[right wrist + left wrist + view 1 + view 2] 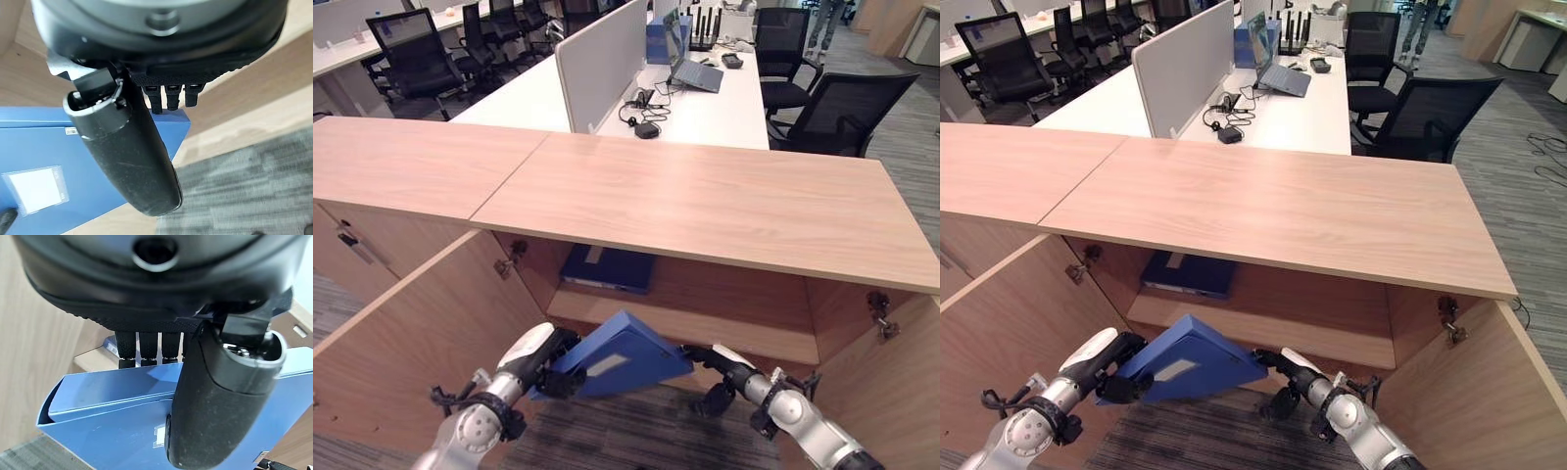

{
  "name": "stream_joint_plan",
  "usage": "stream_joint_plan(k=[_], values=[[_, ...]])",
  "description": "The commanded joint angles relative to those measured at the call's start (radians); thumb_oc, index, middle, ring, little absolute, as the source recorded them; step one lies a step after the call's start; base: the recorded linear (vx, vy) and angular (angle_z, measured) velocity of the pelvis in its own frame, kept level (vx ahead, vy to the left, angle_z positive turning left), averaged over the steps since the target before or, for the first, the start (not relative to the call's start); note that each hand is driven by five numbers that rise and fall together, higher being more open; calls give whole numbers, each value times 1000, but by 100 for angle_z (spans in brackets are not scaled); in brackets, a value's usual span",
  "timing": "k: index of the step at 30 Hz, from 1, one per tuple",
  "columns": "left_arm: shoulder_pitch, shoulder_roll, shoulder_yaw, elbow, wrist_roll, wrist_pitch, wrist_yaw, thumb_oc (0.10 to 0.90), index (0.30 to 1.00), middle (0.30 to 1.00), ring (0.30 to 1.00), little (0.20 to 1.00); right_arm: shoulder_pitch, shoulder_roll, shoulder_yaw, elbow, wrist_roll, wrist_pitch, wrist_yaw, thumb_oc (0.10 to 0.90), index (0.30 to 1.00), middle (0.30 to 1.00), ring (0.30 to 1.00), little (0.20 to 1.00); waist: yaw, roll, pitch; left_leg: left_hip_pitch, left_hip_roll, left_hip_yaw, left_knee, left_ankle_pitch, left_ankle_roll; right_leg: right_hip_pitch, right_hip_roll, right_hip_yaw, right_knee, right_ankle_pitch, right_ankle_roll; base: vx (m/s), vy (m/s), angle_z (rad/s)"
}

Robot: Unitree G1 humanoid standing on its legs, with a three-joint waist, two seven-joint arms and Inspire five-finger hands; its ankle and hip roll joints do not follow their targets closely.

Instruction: Put the empty folder in the office cabinet

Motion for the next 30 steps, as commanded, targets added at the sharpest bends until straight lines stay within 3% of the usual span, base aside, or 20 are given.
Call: stream_joint_plan(k=[1,11,20,24,26,27,28,29,30], values=[[-132,57,8,-136,-100,-123,41,400,300,300,300,300,-98,-4,18,-72,-8,-83,-33,800,900,900,900,900,-2,-30,-40,25,11,-26,-7,-124,-39,10,-49,-32,7,-46,84,0,0,0],[-168,132,-14,-260,-295,-148,-9,400,300,300,300,300,-121,-15,56,-61,-59,-99,-38,800,900,900,900,900,-5,-29,-49,26,10,-21,-7,-115,-41,10,-50,-35,7,-40,83,0,0,0],[-152,176,-11,-246,-296,-144,-31,400,300,300,300,300,-93,-98,-12,-147,-55,-104,-35,800,900,900,900,900,-9,-32,-57,30,11,-21,-7,-116,-43,15,-49,-38,7,-42,85,0,0,0],[-171,155,-36,-217,-291,-126,-19,400,300,300,300,300,-99,-11,16,-16,-42,-70,-80,800,900,900,900,900,-9,-31,-56,32,10,-22,-7,-116,-41,16,-49,-39,7,-41,83,-9,3,0],[-127,160,8,-231,-253,-97,-21,400,300,300,300,300,-81,30,-46,-72,-14,13,-50,800,900,900,900,900,-12,-32,-57,31,11,-21,-7,-118,-40,16,-48,-36,7,-42,80,0,0,0],[-102,140,22,-230,-250,-103,-42,400,300,300,300,300,18,12,-68,-10,-48,-13,-68,800,900,900,900,900,-19,-30,-57,35,12,-19,-7,-127,-39,19,-46,-34,7,-49,82,0,0,0],[-113,133,16,-224,-249,-114,-30,400,300,300,300,300,-71,12,-31,-59,-13,-59,-63,800,900,900,900,900,-8,-30,-59,39,13,-23,-7,-129,-39,22,-46,-33,7,-50,80,41,-5,-9],[-92,139,43,-229,-267,-124,-52,400,300,300,300,300,-25,-53,-146,-168,133,-60,-46,800,900,900,900,900,-16,-36,-56,40,14,-18,-7,-130,-41,20,-46,-32,7,-50,81,0,0,0],[-94,139,40,-229,-267,-124,-52,400,300,300,300,300,-21,-55,-150,-173,134,-58,-43,800,900,900,900,900,-13,-35,-56,40,14,-18,-7,-130,-41,20,-46,-32,7,-50,81,9,-12,-3]])
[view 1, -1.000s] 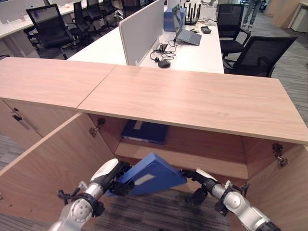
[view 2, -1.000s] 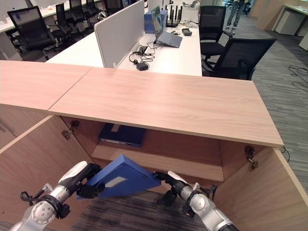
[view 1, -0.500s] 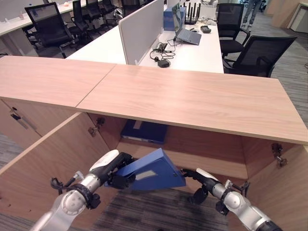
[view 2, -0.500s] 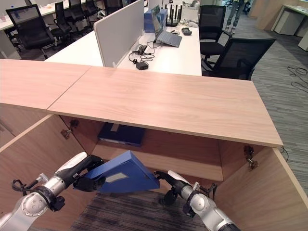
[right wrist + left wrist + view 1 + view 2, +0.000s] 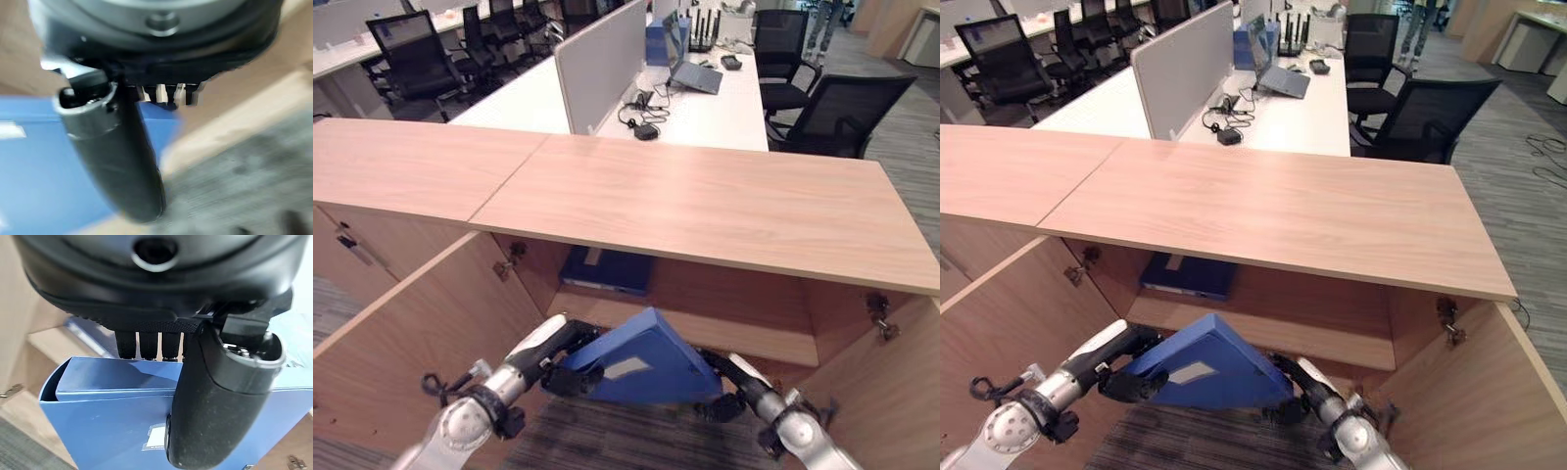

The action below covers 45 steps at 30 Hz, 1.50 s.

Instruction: Put the empty folder in the office cabinet

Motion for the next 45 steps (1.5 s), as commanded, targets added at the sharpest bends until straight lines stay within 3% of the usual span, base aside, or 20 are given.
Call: stream_joint_plan(k=[1,12,23,29,30,35,45], values=[[-121,31,44,-80,-55,-106,26,400,300,300,300,300,-122,-47,-86,-172,146,-121,-25,800,900,900,900,900,-5,-29,-65,23,15,-22,-7,-124,-37,5,-46,-34,1,-47,81,0,0,0],[-256,-64,-86,-94,-233,-100,19,400,300,300,300,300,-180,62,36,-195,377,-133,18,800,900,900,900,900,-9,-33,-57,20,15,-19,-7,-120,-38,0,-47,-29,1,-43,79,2,0,-2],[-333,-66,-154,-93,-264,-107,5,400,300,300,300,300,-242,77,127,-206,470,-131,67,800,900,900,900,900,-5,-36,-61,17,13,-19,-7,-110,-41,-3,-49,-33,1,-38,78,0,0,0],[-364,-100,-204,-90,-343,-97,-2,400,300,300,300,300,-272,117,145,-168,473,-136,37,800,900,900,900,900,-7,-34,-63,15,14,-18,-7,-110,-40,-6,-50,-33,1,-37,78,0,0,0],[-367,-109,-213,-86,-366,-95,-2,400,300,300,300,300,-274,124,144,-159,476,-137,31,400,300,300,300,300,-7,-34,-63,15,14,-18,-7,-110,-39,-5,-50,-32,1,-37,78,0,0,0],[-373,-140,-252,-77,-485,-80,-15,400,300,300,300,300,-278,166,153,-98,549,-135,17,400,300,300,300,300,-7,-31,-61,23,16,-16,-7,-119,-40,2,-47,-28,1,-43,78,0,0,0],[-376,-169,-277,-52,-554,-58,-27,400,300,300,300,300,-192,246,172,-13,757,-102,48,400,300,300,300,300,-15,-29,-58,24,15,-16,-7,-119,-42,3,-46,-29,1,-44,77,0,0,0]])
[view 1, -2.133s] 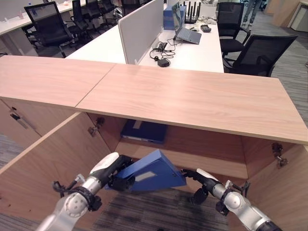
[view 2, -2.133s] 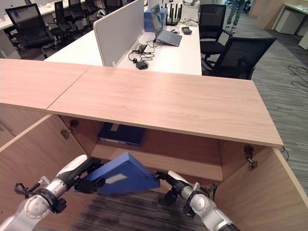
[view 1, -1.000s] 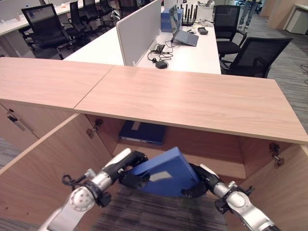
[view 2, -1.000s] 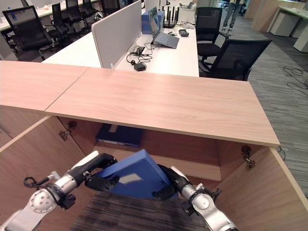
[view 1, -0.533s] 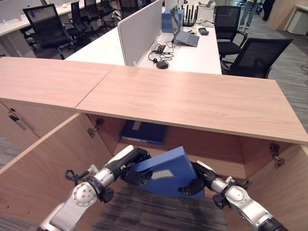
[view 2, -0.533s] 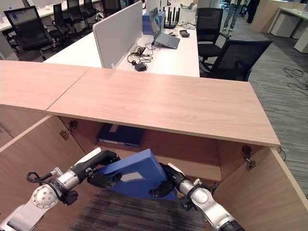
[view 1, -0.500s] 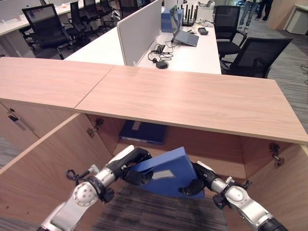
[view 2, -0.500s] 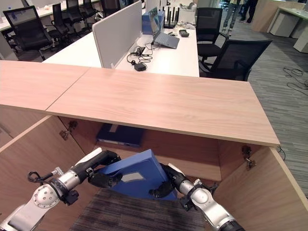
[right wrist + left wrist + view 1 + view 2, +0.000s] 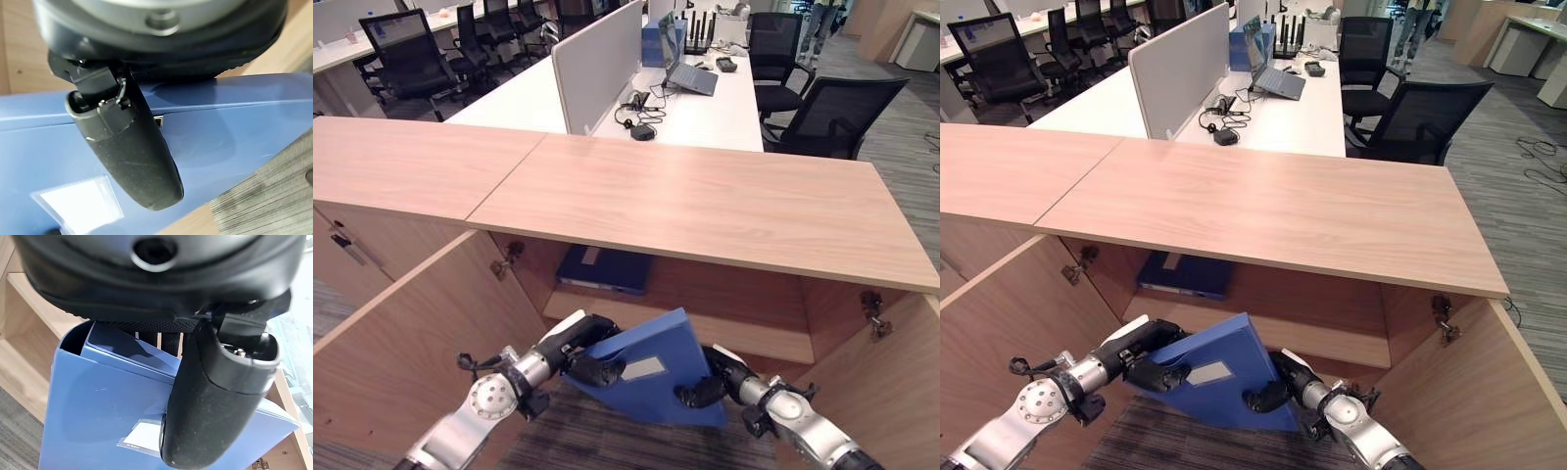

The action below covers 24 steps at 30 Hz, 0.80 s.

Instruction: Put the empty folder in the office cabinet

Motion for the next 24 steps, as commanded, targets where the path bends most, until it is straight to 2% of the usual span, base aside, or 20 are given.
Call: stream_joint_plan(k=[1,8,9,10,12,13,15,16,17,18,21,22,24], values=[[-184,-172,-66,-133,-286,-165,-16,400,300,300,300,300,-75,192,50,-72,219,-84,58,400,300,300,300,300,-19,-23,-54,20,15,-22,-7,-124,-46,0,-45,-39,7,-51,82,0,0,0],[-160,-178,-71,-109,-315,-153,-27,400,300,300,300,300,-59,184,61,-57,184,-77,67,400,300,300,300,300,-20,-22,-55,21,15,-22,-7,-126,-48,1,-46,-39,7,-53,82,0,0,0],[-143,-190,-68,-83,-329,-144,-28,676,714,714,714,714,-50,174,55,-60,169,-73,65,400,300,300,300,300,-21,-22,-54,22,15,-21,-7,-126,-47,2,-46,-39,7,-53,82,0,0,0],[-123,-199,-58,-62,-333,-139,-22,800,900,900,900,900,-39,170,46,-61,171,-69,66,400,300,300,300,300,-21,-22,-55,23,15,-21,-7,-126,-47,3,-46,-39,7,-53,82,0,0,0],[-103,-220,-41,-12,-363,-128,-9,800,900,900,900,900,-28,157,27,-58,155,-65,57,400,300,300,300,300,-22,-23,-55,22,16,-20,-7,-126,-47,2,-46,-41,7,-53,83,0,0,0],[-75,-247,0,30,-417,-118,10,800,900,900,900,900,-14,140,3,-59,122,-66,56,400,300,300,300,300,-23,-22,-54,21,16,-20,-7,-124,-47,2,-46,-43,7,-52,83,0,0,0],[-75,-247,1,30,-417,-118,10,800,900,900,900,900,-13,139,3,-59,122,-65,56,400,300,300,300,300,-24,-22,-55,21,16,-20,-7,-124,-47,2,-46,-43,7,-52,83,0,0,0],[-43,-273,48,69,-476,-111,22,800,900,900,900,900,8,115,-23,-66,60,-65,53,400,300,300,300,300,-26,-22,-55,22,15,-21,-7,-123,-47,2,-46,-44,7,-53,83,0,0,0],[10,-322,165,127,-568,-111,53,800,900,900,900,900,39,52,-72,-83,-117,-84,55,400,300,300,300,300,-26,-23,-56,20,15,-20,-7,-121,-45,2,-46,-45,7,-53,83,0,0,0],[11,-322,165,126,-568,-111,53,800,900,900,900,900,39,52,-72,-83,-118,-83,55,400,300,300,300,300,-27,-22,-56,20,16,-21,-7,-121,-45,2,-45,-45,7,-53,83,-8,-5,-5],[55,-367,252,143,-598,-121,73,800,900,900,900,900,72,24,-118,-93,-219,-91,48,400,300,300,300,300,-29,-22,-55,19,16,-20,-7,-121,-44,2,-45,-46,7,-55,83,0,0,0],[71,-407,303,167,-624,-126,90,800,900,900,900,900,95,21,-148,-81,-250,-95,44,400,300,300,300,300,-31,-24,-56,18,16,-22,-7,-121,-44,1,-45,-44,7,-57,82,0,0,0],[75,-420,323,179,-630,-127,98,800,900,900,900,900,102,21,-158,-75,-262,-94,40,400,300,300,300,300,-31,-24,-55,17,17,-22,-7,-121,-44,2,-46,-45,7,-57,81,-1,0,2]])
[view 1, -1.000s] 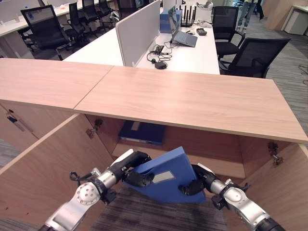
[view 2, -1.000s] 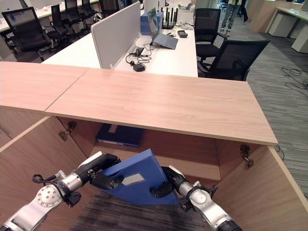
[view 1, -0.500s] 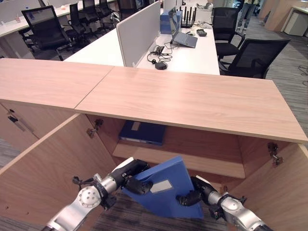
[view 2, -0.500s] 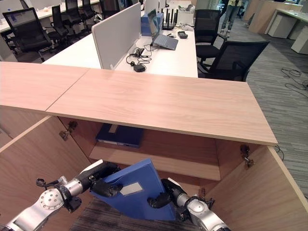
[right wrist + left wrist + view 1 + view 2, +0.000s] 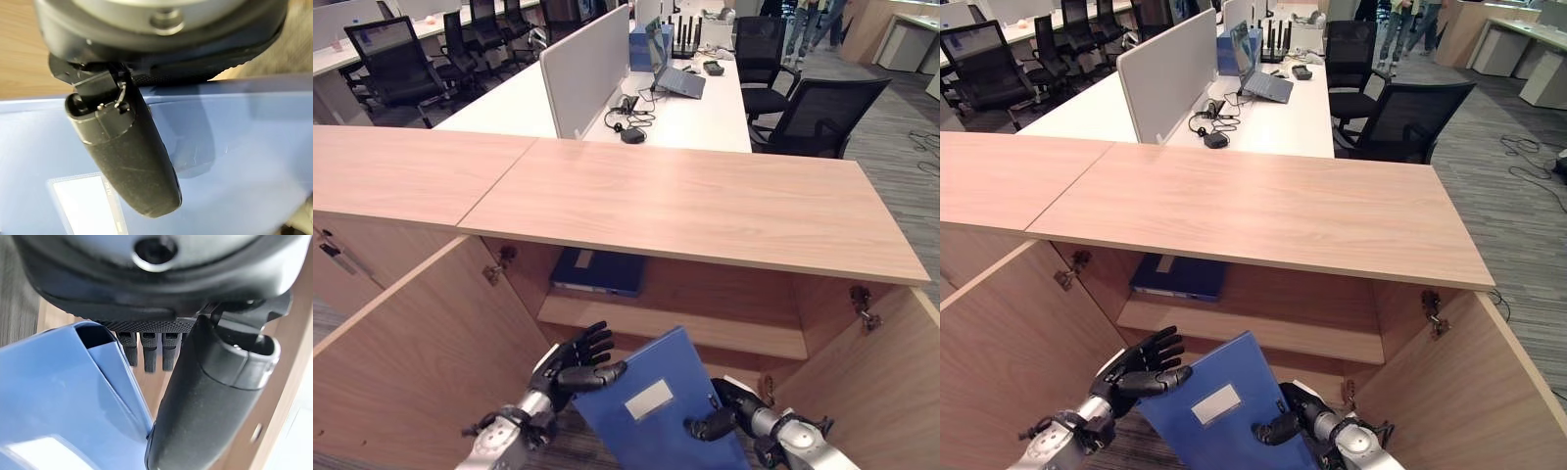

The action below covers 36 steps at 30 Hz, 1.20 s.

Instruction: Put the empty folder in the office cabinet

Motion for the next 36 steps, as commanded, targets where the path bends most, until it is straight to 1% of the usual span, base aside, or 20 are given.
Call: stream_joint_plan(k=[1,4,6,11,12,13,14,15,16,17,19,21,22,23,26,27,30,32,34,36], values=[[-110,-20,95,-9,-80,-129,34,800,900,900,900,900,-44,19,-38,-65,-35,-105,-4,400,300,300,300,300,-6,-26,-50,19,16,-23,-7,-118,-38,4,-47,-46,7,-58,80,0,0,0],[-87,-66,147,34,-89,-134,63,800,900,900,900,900,-18,28,-77,-48,-57,-99,-12,400,300,300,300,300,-5,-28,-48,19,15,-24,-7,-118,-37,4,-46,-47,7,-60,78,0,0,0],[-82,-71,151,45,-87,-131,66,800,900,900,900,900,-13,28,-85,-46,-56,-95,-13,400,300,300,300,300,-5,-28,-48,18,15,-24,-7,-118,-37,4,-46,-48,7,-60,78,0,0,0],[-75,-106,164,108,-98,-121,82,800,900,900,900,900,8,63,-125,-9,8,-82,-31,400,300,300,300,300,-4,-30,-48,16,14,-27,-7,-117,-36,3,-46,-51,7,-60,77,0,0,0],[-72,-134,172,143,-120,-122,106,800,900,900,900,900,14,96,-154,20,77,-76,-61,400,300,300,300,300,-3,-32,-47,14,13,-31,-7,-116,-36,2,-46,-54,7,-60,76,0,0,0],[-70,-176,191,184,-180,-124,130,800,900,900,900,900,13,139,-186,65,176,-76,-106,400,300,300,300,300,-1,-35,-46,11,12,-33,-7,-115,-36,0,-46,-56,7,-59,76,0,0,0],[-70,-175,191,185,-180,-124,130,800,900,900,900,900,13,139,-186,65,176,-77,-106,400,300,300,300,300,-1,-35,-45,12,12,-33,-7,-115,-36,0,-46,-56,7,-59,76,0,0,0],[-73,-200,203,212,-217,-126,142,800,900,900,900,900,12,158,-199,78,212,-73,-118,400,300,300,300,300,0,-36,-44,11,12,-34,-7,-115,-37,0,-46,-57,7,-59,76,-11,-12,3],[-76,-240,219,276,-294,-133,175,800,900,900,900,900,6,198,-232,110,333,-75,-162,400,300,300,300,300,3,-38,-43,9,11,-36,-7,-114,-38,-1,-45,-59,7,-59,76,0,0,0],[-77,-240,219,276,-295,-133,175,800,900,900,900,900,6,198,-232,110,334,-75,-162,400,300,300,300,300,3,-38,-43,10,11,-36,-7,-114,-38,-1,-45,-58,7,-59,76,0,0,0],[-75,-260,214,343,-335,-124,203,800,900,900,900,900,-7,235,-254,139,465,-75,-189,400,300,300,300,300,4,-38,-41,8,12,-37,-7,-114,-39,-2,-44,-59,7,-59,76,-11,-8,4],[-74,-274,198,416,-363,-104,225,800,900,900,900,900,-37,272,-271,173,628,-79,-211,400,300,300,300,300,6,-37,-38,7,11,-37,-7,-113,-40,-4,-44,-59,7,-57,76,-18,-5,4],[-72,-283,185,486,-378,-78,230,800,900,900,900,900,-55,304,-278,178,751,-77,-203,400,300,300,300,300,7,-36,-36,8,11,-37,-7,-113,-42,-5,-43,-60,7,-55,76,-12,-2,3],[-72,-283,185,486,-378,-78,230,800,900,900,900,900,-55,304,-278,179,752,-77,-203,400,300,300,300,300,7,-36,-36,8,11,-37,-7,-114,-42,-5,-43,-60,7,-55,76,0,0,0],[-67,-290,173,579,-370,-45,225,800,900,900,900,900,-73,348,-294,188,915,-95,-195,400,300,300,300,300,9,-33,-36,5,11,-37,-7,-113,-44,-7,-42,-59,7,-53,76,0,0,0],[-62,-300,173,632,-371,-34,227,800,900,900,900,900,-87,379,-308,187,1018,-107,-191,400,300,300,300,300,11,-32,-37,5,11,-39,-7,-114,-45,-7,-42,-58,7,-52,75,0,0,0],[-68,-303,175,749,-329,-13,223,800,900,900,900,900,-120,405,-333,202,1117,-133,-195,400,300,300,300,300,12,-29,-39,7,12,-40,-7,-114,-46,-7,-40,-60,7,-52,73,0,0,0],[-76,-297,179,826,-300,-8,217,800,900,900,900,900,-169,405,-355,233,1174,-163,-216,400,300,300,300,300,16,-27,-41,9,13,-41,-7,-114,-47,-5,-38,-60,7,-52,71,0,0,0],[-79,-290,178,848,-276,-8,206,800,900,900,900,900,-218,394,-372,265,1198,-174,-223,400,300,300,300,300,23,-25,-41,9,14,-42,-7,-113,-48,-4,-38,-61,7,-53,69,11,-2,2],[-64,-285,186,859,-263,-12,193,800,900,900,900,900,-266,373,-412,286,1212,-189,-226,400,300,300,300,300,33,-25,-36,6,15,-47,-7,-111,-50,-6,-37,-68,7,-54,68,37,-12,5]])
